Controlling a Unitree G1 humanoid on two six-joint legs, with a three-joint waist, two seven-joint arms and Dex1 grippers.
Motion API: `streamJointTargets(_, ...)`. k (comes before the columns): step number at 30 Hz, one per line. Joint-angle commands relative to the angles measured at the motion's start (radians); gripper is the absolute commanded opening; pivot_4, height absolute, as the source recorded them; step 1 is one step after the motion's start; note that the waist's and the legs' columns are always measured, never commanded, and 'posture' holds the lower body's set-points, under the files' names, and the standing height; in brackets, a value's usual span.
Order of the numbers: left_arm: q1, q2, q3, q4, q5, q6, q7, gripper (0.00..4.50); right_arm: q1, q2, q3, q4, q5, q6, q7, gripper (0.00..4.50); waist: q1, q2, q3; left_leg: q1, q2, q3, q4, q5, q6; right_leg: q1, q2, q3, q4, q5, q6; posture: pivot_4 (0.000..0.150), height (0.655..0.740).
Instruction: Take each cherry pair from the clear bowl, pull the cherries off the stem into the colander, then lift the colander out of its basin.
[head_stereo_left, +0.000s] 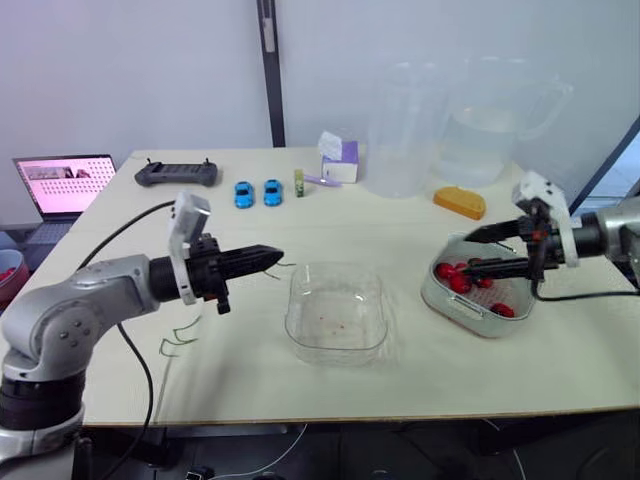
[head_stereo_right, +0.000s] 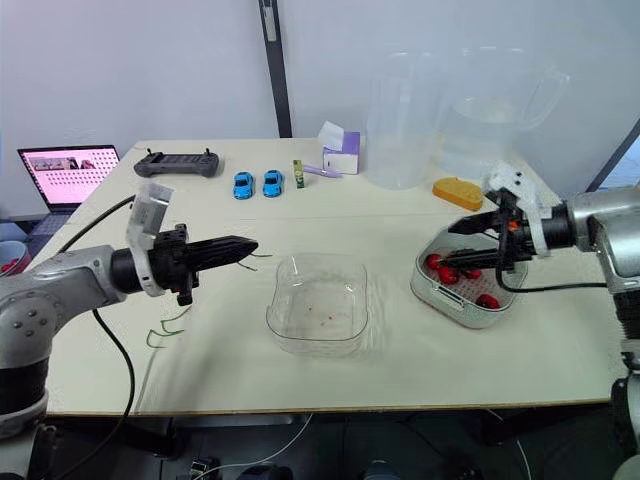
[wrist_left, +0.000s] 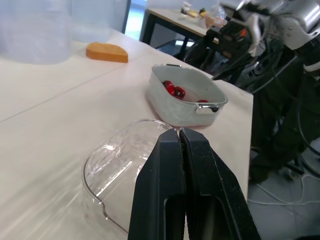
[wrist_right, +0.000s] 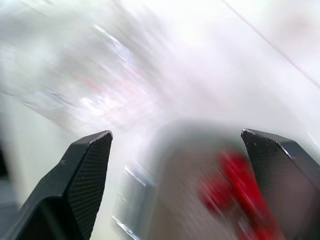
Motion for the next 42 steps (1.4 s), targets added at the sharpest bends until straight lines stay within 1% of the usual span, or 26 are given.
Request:
streamJointTargets(1,0.075,0.024,0.1,-0.036,-0.037,-0.013,0.017,0.0,-0.049,0.041,-0.092,-0.177,0.214,0.143,0.017,4.43,0.0,0.0,0.0,0.0,0.0,0.0,0.0,0.0,0.0,0.0,0.0,0.0,0.0,0.0,0.0,0.15,0.7371)
streamJointTargets(3,0.15,0.038,0.137,-0.046,-0.036,-0.009,0.022,0.0,-0.076,0.091,-0.1,-0.224,0.276,0.185,-0.023,4.43,0.001,0.0,0.0,0.0,0.0,0.0,0.001,0.0,0.0,0.0,0.0,0.0,0.0,0.0,0.0,0.15,0.7371)
streamJointTargets(5,0.202,0.035,0.18,-0.044,-0.065,0.011,0.064,0.0,-0.101,0.14,-0.085,-0.249,0.292,0.211,-0.082,4.43,0.001,0.0,0.0,0.0,0.0,0.0,0.001,0.0,0.0,0.001,0.0,0.0,0.0,0.0,0.0,0.15,0.7371)
streamJointTargets(6,0.227,0.036,0.196,-0.041,-0.066,0.015,0.083,0.0,-0.104,0.154,-0.065,-0.266,0.283,0.212,-0.104,4.43,0.004,0.0,0.0,0.0,0.0,-0.001,0.001,0.0,0.0,0.001,0.0,0.0,0.0,0.0,0.0,0.15,0.7371)
streamJointTargets(10,0.338,0.06,0.21,-0.019,-0.002,0.013,0.117,0.0,-0.122,0.209,-0.006,-0.296,0.256,0.209,-0.187,4.43,0.01,0.0,0.0,0.0,-0.001,-0.001,0.001,0.0,0.0,0.001,-0.001,0.0,0.0,0.0,0.0,0.15,0.7371)
streamJointTargets(13,0.435,0.038,0.225,0.066,0.072,-0.001,0.167,0.0,-0.127,0.227,0.05,-0.296,0.207,0.17,-0.22,4.43,0.01,0.0,0.0,0.0,-0.001,-0.001,0.001,0.0,0.0,0.0,-0.001,0.0,0.0,0.0,0.0,0.15,0.7371)
streamJointTargets(17,0.482,0.007,0.228,0.108,0.079,-0.009,0.171,0.0,-0.128,0.231,0.078,-0.292,0.171,0.144,-0.241,4.43,0.01,0.0,0.0,0.0,-0.001,-0.001,0.0,0.0,0.0,-0.001,-0.001,0.0,0.0,0.0,0.0,0.15,0.7371)
streamJointTargets(19,0.501,0.001,0.223,0.136,0.103,-0.02,0.173,0.0,-0.128,0.234,0.081,-0.297,0.168,0.144,-0.249,4.43,0.013,0.0,0.0,0.0,-0.001,-0.001,0.001,0.0,0.0,0.0,-0.001,0.0,0.0,0.0,0.0,0.15,0.7371)
streamJointTargets(22,0.518,-0.004,0.231,0.177,0.132,-0.026,0.19,0.91,-0.121,0.235,0.08,-0.315,0.174,0.151,-0.26,4.5,0.012,0.0,0.0,0.0,-0.001,-0.001,0.001,0.0,0.0,-0.001,-0.001,0.0,0.0,0.0,0.0,0.15,0.7371)
streamJointTargets(23,0.519,-0.007,0.243,0.184,0.128,-0.024,0.195,1.33,-0.119,0.234,0.079,-0.32,0.177,0.153,-0.262,4.5,0.012,0.0,0.0,0.0,-0.001,-0.001,0.0,0.0,0.0,-0.001,-0.001,0.0,0.0,0.0,0.0,0.15,0.7371)
streamJointTargets(28,0.527,-0.003,0.298,0.181,0.108,-0.022,0.188,4.12,-0.107,0.228,0.076,-0.342,0.191,0.167,-0.264,4.5,0.01,0.0,0.0,0.0,-0.001,-0.001,0.0,0.0,0.0,-0.001,-0.001,0.0,0.0,0.0,0.0,0.15,0.7371)
streamJointTargets(29,0.529,-0.001,0.305,0.177,0.107,-0.022,0.185,4.42,-0.105,0.227,0.076,-0.345,0.193,0.17,-0.263,4.5,0.01,0.0,0.0,0.0,-0.001,-0.001,0.0,0.0,0.0,-0.001,-0.001,0.0,0.0,0.0,0.0,0.15,0.7371)
streamJointTargets(31,0.534,0.013,0.334,0.172,0.107,-0.03,0.169,4.42,-0.096,0.223,0.076,-0.358,0.196,0.172,-0.26,4.5,0.01,0.0,0.0,0.0,-0.001,-0.001,0.0,0.0,0.0,-0.001,-0.001,0.0,0.0,0.0,0.0,0.15,0.7371)
streamJointTargets(33,0.541,0.045,0.379,0.182,0.118,-0.048,0.145,4.42,-0.084,0.217,0.071,-0.372,0.203,0.178,-0.257,4.5,0.009,0.0,0.0,0.0,-0.001,-0.001,0.0,0.0,0.0,-0.001,-0.001,0.0,0.0,0.0,0.0,0.15,0.7371)
streamJointTargets(35,0.543,0.087,0.429,0.176,0.101,-0.055,0.096,4.42,-0.069,0.204,0.066,-0.38,0.201,0.178,-0.258,4.5,0.009,0.0,0.0,0.0,-0.001,-0.001,0.0,0.0,0.0,-0.001,-0.001,0.0,0.0,0.0,0.0,0.15,0.7371)
streamJointTargets(37,0.554,0.124,0.447,0.14,0.087,-0.062,0.027,4.42,-0.056,0.191,0.062,-0.386,0.2,0.179,-0.264,4.5,0.009,0.0,0.0,0.0,-0.001,-0.001,0.0,0.0,0.0,-0.001,-0.001,0.0,0.0,0.0,0.0,0.15,0.7371)
streamJointTargets(38,0.549,0.138,0.457,0.113,0.056,-0.059,-0.014,4.42,-0.048,0.179,0.063,-0.393,0.195,0.177,-0.267,4.5,0.009,0.0,0.0,0.0,-0.001,-0.001,0.0,0.0,0.0,-0.001,-0.002,0.0,0.0,0.0,0.0,0.15,0.7371)
streamJointTargets(41,0.557,0.209,0.455,-0.024,-0.034,-0.058,-0.198,4.42,-0.009,0.141,0.059,-0.424,0.173,0.16,-0.285,4.5,0.016,0.0,0.0,0.0,-0.001,0.0,-0.001,0.0,0.001,-0.001,-0.002,0.0,-0.001,0.0,0.0,0.15,0.7371)
streamJointTargets(42,0.562,0.232,0.438,-0.06,-0.022,-0.084,-0.254,4.42,0.005,0.128,0.052,-0.434,0.17,0.158,-0.295,4.5,0.018,0.0,0.0,-0.001,-0.001,0.0,0.0,0.0,0.001,-0.001,-0.002,0.0,-0.001,0.0,0.0,0.15,0.7371)
